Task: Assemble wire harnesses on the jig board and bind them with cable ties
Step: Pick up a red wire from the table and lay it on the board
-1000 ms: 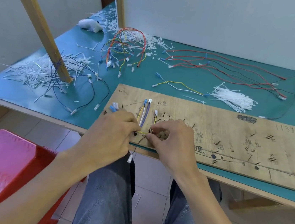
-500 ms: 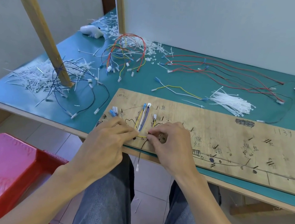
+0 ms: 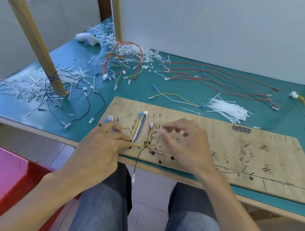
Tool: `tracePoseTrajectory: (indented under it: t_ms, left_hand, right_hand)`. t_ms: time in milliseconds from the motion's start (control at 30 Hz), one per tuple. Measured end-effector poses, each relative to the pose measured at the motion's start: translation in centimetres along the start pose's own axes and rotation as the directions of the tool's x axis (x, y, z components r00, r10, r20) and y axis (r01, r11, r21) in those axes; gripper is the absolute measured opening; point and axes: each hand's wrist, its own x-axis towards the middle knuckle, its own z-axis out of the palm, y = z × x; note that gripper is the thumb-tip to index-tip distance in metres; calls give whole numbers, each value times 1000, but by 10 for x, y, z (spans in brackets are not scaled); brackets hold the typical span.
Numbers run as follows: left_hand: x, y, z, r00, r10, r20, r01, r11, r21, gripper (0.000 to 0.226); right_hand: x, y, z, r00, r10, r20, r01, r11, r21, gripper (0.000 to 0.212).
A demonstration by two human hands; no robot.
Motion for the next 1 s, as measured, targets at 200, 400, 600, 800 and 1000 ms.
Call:
tracePoseTrajectory:
  t_ms: [200,400,600,800,1000]
  left_hand:
    - [19,-1,2,986,-164,-22,152,950,-271,32]
    - [76,13,2,990,-140,36,144,955,-259,37]
    - [172,14,14,992,-89,89,110,957,-269,25]
    - [311,-12,54,985,-160,59,169,959,-228,23]
    - [415,-58,103,943,-331,32,332,928,-172,20]
  right_hand:
    - [52,54,-64,955,295,-41,-279,935,219,36]
    - [87,84,-67,925,375,57,-378,903,206,43]
    - [95,102,-55,961,266,-73,-247,949,195,51]
    - [98,115,-51,968,203,-151,-175,968,179,53]
    - [100,122,-52,960,231,-161,-188,952,243,53]
